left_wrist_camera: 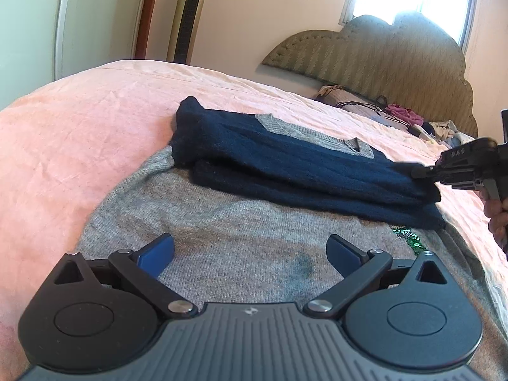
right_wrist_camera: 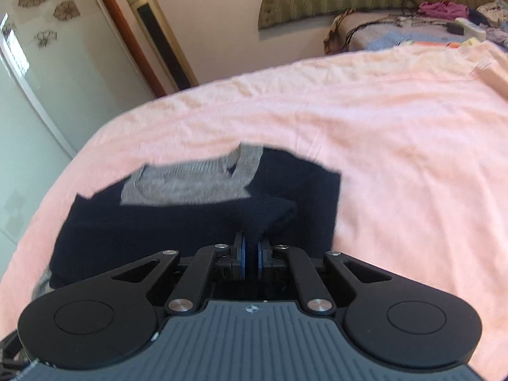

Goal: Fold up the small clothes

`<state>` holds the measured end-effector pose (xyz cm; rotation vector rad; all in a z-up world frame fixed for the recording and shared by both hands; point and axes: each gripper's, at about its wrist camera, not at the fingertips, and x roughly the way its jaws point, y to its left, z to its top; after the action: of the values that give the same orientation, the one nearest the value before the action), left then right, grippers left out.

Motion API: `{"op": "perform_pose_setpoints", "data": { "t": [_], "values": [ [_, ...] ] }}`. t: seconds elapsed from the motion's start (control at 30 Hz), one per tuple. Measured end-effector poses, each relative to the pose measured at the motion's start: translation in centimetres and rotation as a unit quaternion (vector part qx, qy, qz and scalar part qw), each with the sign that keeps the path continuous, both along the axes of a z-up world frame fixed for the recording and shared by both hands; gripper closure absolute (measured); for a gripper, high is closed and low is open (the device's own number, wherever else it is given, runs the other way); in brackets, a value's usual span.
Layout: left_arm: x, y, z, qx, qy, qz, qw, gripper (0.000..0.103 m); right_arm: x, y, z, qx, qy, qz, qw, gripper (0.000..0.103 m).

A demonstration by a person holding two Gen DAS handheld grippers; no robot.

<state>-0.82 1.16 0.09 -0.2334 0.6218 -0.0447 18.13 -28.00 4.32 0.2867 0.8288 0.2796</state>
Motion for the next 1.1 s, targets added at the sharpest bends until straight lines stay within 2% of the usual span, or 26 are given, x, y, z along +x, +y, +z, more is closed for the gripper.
{"op": "perform_pose_setpoints", "data": {
  "t": [0.1,0.17,0.27,0.37,0.4,0.47,0.5,0.53,0.67,0.77,0.83,0.87,0.9,0.93,0.97,1.03,1.1],
  "values": [
    [0.0,0.0,0.0,-0.001,0.000,0.000,1.0000,0.000,0.7,0.5,-1.1,-0.053,0.013,0.009,0.998,0.092],
    [0.0,0.0,0.1,-0.001,0.003,0.001,1.0000,0.000,0.4,0.8,-1.6,-0.057,0.006,0.014,0.998,0.092],
    [0.3,-0.1,0.4,0.000,0.006,-0.006,1.0000,0.000,0.2,0.5,-1.7,-0.032,0.010,0.012,0.999,0.092],
    [0.6,-0.7,0.1,0.021,0.010,-0.009,0.9997,0.000,0.6,-0.5,-1.8,0.011,0.029,0.002,1.000,0.079],
    [0.6,-0.8,0.1,0.025,0.011,-0.010,0.9996,0.000,0.7,-0.7,-1.9,0.026,0.030,0.001,0.999,0.071],
    [0.5,-0.8,0.1,0.023,0.008,-0.010,0.9997,0.000,0.8,-0.6,-2.0,0.033,0.033,-0.001,0.999,0.070],
    [0.4,-0.6,0.1,0.018,0.007,-0.009,0.9998,0.000,0.9,-0.3,-2.1,0.027,0.032,0.001,0.999,0.078],
    [0.3,-0.5,0.1,0.014,0.005,-0.007,0.9999,0.000,1.0,0.1,-2.1,0.015,0.030,0.002,0.999,0.093],
    [0.1,-0.3,0.0,0.008,0.003,-0.005,1.0000,0.000,0.4,0.2,0.1,-0.015,-0.028,0.000,0.999,0.094],
    [0.2,-0.4,0.2,0.011,0.005,-0.006,0.9999,0.000,1.4,0.2,-1.3,-0.060,0.001,0.002,0.998,0.094],
    [0.4,-0.3,0.7,0.009,0.004,-0.007,0.9999,0.000,1.0,0.3,-1.9,-0.072,-0.012,0.002,0.997,0.094],
    [0.7,-0.2,1.2,0.006,-0.001,-0.012,0.9999,0.000,0.7,0.2,-1.7,-0.063,-0.017,-0.006,0.998,0.091],
    [1.3,-0.1,1.9,0.002,-0.011,-0.017,0.9998,0.000,0.4,-0.1,-1.2,-0.049,-0.019,-0.016,0.998,0.071],
    [2.1,0.0,2.6,-0.002,-0.020,-0.019,0.9996,0.000,-0.1,-0.4,-0.6,-0.040,-0.030,-0.032,0.998,0.044],
    [3.2,0.1,3.3,-0.004,-0.028,-0.020,0.9994,0.000,-0.8,-0.8,0.2,-0.032,-0.056,-0.054,0.996,0.035],
    [6.4,-0.2,4.1,0.006,-0.038,-0.019,0.9991,0.000,-1.4,-1.0,1.3,-0.020,-0.091,-0.078,0.993,0.035],
    [10.2,-0.8,4.2,0.026,-0.034,-0.016,0.9990,0.000,-1.0,-0.3,1.7,-0.007,-0.093,-0.067,0.993,0.035]
  ]
}}
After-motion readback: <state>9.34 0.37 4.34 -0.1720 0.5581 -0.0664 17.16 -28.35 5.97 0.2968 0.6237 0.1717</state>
